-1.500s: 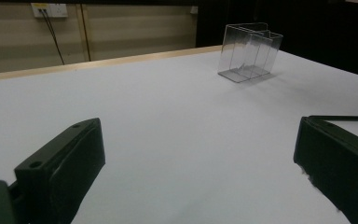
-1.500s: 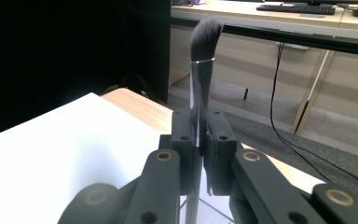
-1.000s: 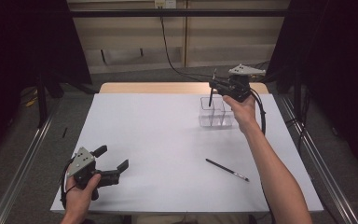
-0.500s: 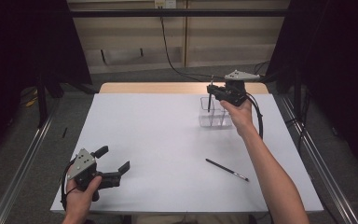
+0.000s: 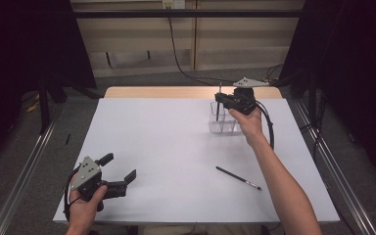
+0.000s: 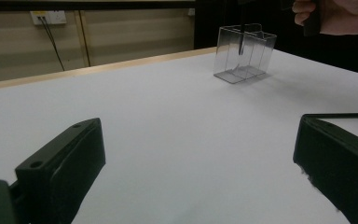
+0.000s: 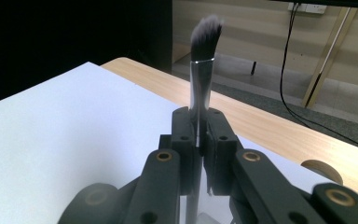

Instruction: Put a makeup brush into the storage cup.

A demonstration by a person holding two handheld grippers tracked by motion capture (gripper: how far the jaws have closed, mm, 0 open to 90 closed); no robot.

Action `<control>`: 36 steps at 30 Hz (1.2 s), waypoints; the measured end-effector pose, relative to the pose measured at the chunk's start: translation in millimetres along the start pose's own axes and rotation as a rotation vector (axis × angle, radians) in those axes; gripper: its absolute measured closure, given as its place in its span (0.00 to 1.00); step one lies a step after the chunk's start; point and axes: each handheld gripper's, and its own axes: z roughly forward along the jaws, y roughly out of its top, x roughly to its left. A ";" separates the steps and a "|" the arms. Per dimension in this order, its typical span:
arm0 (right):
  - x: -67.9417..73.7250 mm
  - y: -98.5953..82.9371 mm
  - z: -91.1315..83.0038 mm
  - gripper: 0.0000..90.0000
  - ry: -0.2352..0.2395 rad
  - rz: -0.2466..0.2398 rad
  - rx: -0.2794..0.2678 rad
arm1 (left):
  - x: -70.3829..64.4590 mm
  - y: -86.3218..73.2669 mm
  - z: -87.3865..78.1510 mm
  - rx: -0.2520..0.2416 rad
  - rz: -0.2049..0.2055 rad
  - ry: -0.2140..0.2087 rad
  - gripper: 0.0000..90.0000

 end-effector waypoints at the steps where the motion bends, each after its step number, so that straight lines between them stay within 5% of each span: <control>1: -0.5 -0.8 0.2 0.93 -0.001 0.000 0.001 | 0.0 0.0 0.0 0.000 0.000 0.000 0.02; 11: -5.3 -5.1 -1.5 0.90 0.003 0.035 -0.020 | 0.4 0.1 -0.7 -0.007 0.003 0.000 0.03; 25: -0.2 -6.6 -4.6 0.23 -0.032 0.037 -0.084 | 2.9 0.2 -2.5 -0.016 0.000 0.012 0.03; 36: 2.1 -14.0 -6.2 0.04 -0.015 0.031 -0.085 | 9.7 -2.5 -1.6 -0.008 -0.005 0.020 0.02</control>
